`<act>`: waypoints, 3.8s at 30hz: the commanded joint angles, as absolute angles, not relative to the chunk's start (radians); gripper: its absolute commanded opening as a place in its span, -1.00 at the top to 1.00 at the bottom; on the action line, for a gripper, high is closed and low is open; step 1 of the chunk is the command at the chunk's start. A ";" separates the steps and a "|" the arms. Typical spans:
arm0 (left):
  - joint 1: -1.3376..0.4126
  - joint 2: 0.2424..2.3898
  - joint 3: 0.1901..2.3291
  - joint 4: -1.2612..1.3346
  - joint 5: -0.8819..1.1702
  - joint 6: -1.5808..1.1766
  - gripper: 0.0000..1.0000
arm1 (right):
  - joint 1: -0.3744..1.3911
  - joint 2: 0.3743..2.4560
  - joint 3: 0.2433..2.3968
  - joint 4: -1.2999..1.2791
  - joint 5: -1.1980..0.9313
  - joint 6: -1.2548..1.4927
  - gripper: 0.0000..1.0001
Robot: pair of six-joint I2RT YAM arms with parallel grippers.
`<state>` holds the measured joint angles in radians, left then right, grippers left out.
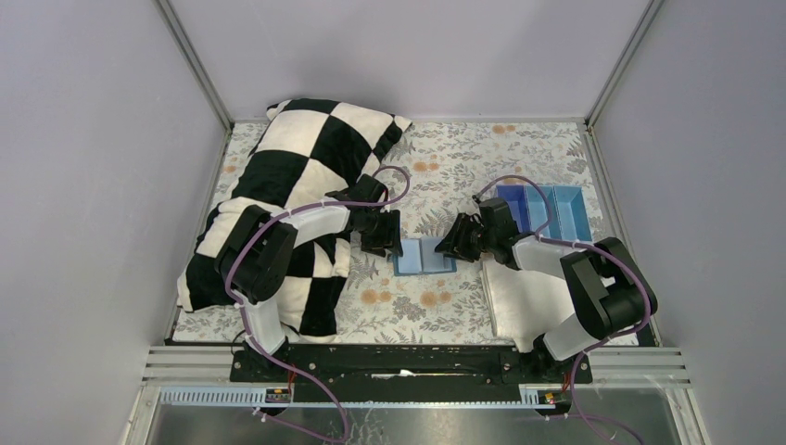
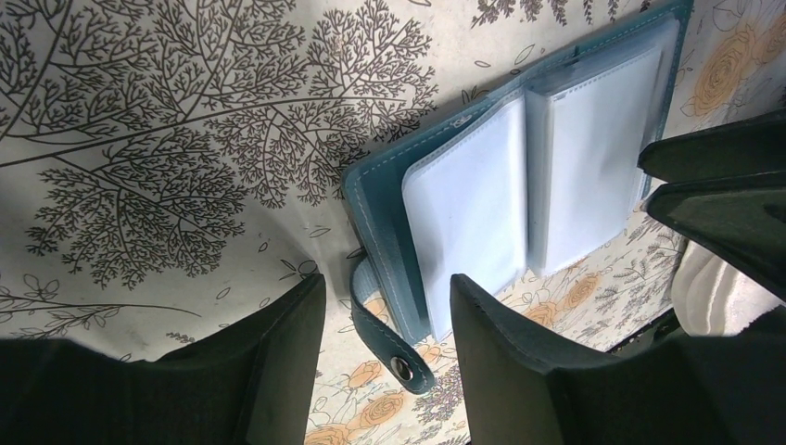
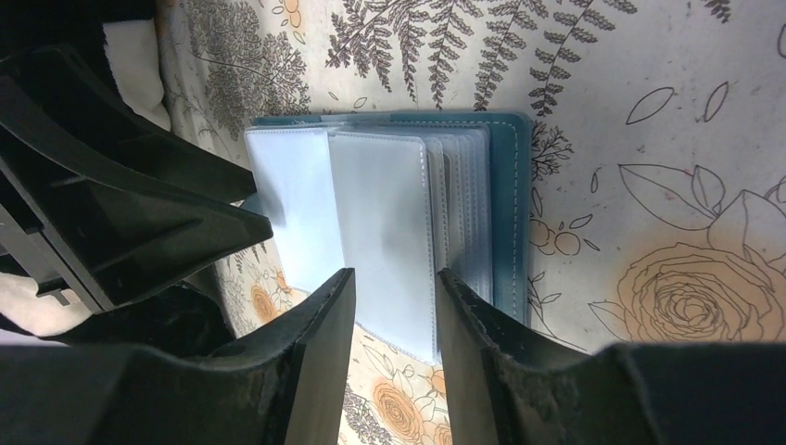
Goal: Take the credit cards out of the card holder
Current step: Remove the credit card from the card holder.
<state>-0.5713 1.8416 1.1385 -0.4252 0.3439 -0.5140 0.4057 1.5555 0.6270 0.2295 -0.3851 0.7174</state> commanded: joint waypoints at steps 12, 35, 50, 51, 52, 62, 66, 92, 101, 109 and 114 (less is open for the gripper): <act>-0.586 1.857 1.176 -0.420 0.367 -0.495 -0.13 | 0.411 1.520 0.601 0.337 -0.472 0.762 0.11; -0.534 1.644 1.310 -0.546 0.364 -0.525 -0.16 | 0.502 1.618 0.724 0.426 -0.565 0.800 0.07; -0.512 1.413 1.169 -0.397 0.257 -0.603 -0.37 | 0.587 1.769 0.807 0.375 -0.492 0.823 -0.01; -0.513 1.403 1.139 -0.361 0.261 -0.610 -0.37 | 0.582 1.727 0.796 0.359 -0.467 0.805 -0.02; -0.517 1.398 1.123 -0.342 0.255 -0.612 -0.36 | 0.575 1.682 0.780 0.346 -0.449 0.793 -0.03; -0.597 1.603 1.160 -0.254 0.527 -0.659 -0.27 | 0.399 1.492 0.674 0.227 -0.416 0.695 -0.05; -0.647 1.688 1.149 -0.173 0.517 -0.724 -0.19 | 0.387 1.507 0.677 0.186 -0.418 0.677 -0.03; -0.647 1.903 1.052 -0.009 0.500 -0.778 0.29 | 0.382 1.557 0.618 0.236 -0.393 0.693 0.18; -0.647 1.926 1.060 -0.019 0.497 -0.769 0.31 | 0.382 1.559 0.604 0.266 -0.426 0.698 0.16; -0.646 1.928 1.061 -0.024 0.493 -0.767 0.34 | 0.382 1.564 0.596 0.269 -0.420 0.697 0.17; -0.644 1.927 1.062 -0.027 0.490 -0.764 0.36 | 0.382 1.534 0.592 0.261 -0.404 0.693 0.16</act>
